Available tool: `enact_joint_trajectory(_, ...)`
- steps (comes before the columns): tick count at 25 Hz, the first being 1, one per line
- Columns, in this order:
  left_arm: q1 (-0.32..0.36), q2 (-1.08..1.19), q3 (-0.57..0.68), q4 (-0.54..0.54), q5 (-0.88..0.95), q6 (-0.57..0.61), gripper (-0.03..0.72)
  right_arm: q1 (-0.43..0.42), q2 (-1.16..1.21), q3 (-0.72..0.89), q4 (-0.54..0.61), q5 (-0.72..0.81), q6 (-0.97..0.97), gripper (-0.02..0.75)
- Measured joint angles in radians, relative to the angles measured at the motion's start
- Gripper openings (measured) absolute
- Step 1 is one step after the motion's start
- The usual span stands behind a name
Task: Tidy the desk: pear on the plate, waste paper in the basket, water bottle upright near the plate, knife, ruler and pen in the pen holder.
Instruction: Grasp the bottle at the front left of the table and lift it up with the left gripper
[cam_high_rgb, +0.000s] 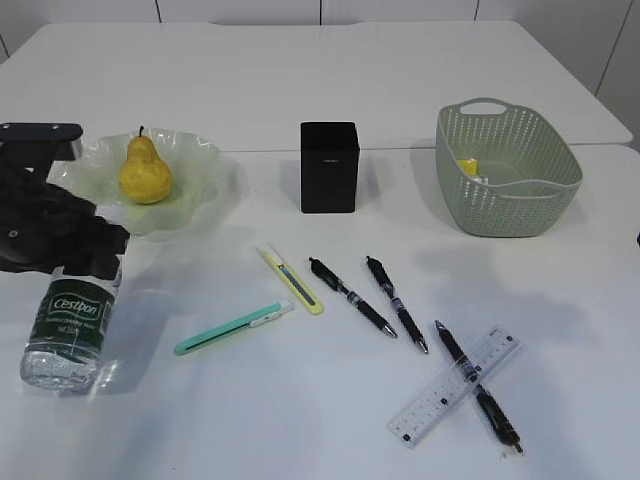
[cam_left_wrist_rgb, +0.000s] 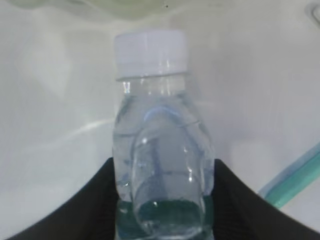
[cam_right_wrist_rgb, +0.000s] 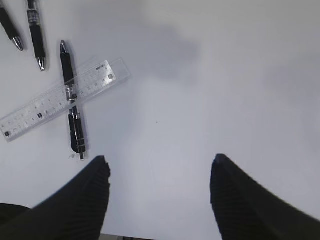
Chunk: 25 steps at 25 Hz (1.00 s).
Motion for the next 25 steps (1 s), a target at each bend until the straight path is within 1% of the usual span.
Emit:
enact_joint_trajectory(12, 0.0, -0.184, 0.207, 0.004, -0.158, 0.0, 0.347, 0.0, 0.0, 0.001, 0.0, -0.002, 0.0, 0.47)
enact_joint_trajectory(18, 0.0, -0.31, 0.327, 0.062, -0.339, 0.0, 0.347, 0.0, 0.0, 0.001, 0.0, -0.004, 0.0, 0.47)
enact_joint_trajectory(22, 0.0, -0.374, 0.415, 0.073, -0.48, 0.0, 0.347, 0.0, 0.0, 0.001, 0.0, 0.009, 0.0, 0.47)
enact_joint_trajectory(25, 0.0, -0.4, 0.459, 0.074, -0.578, 0.0, 0.347, 0.0, 0.0, 0.001, 0.0, 0.017, 0.0, 0.47)
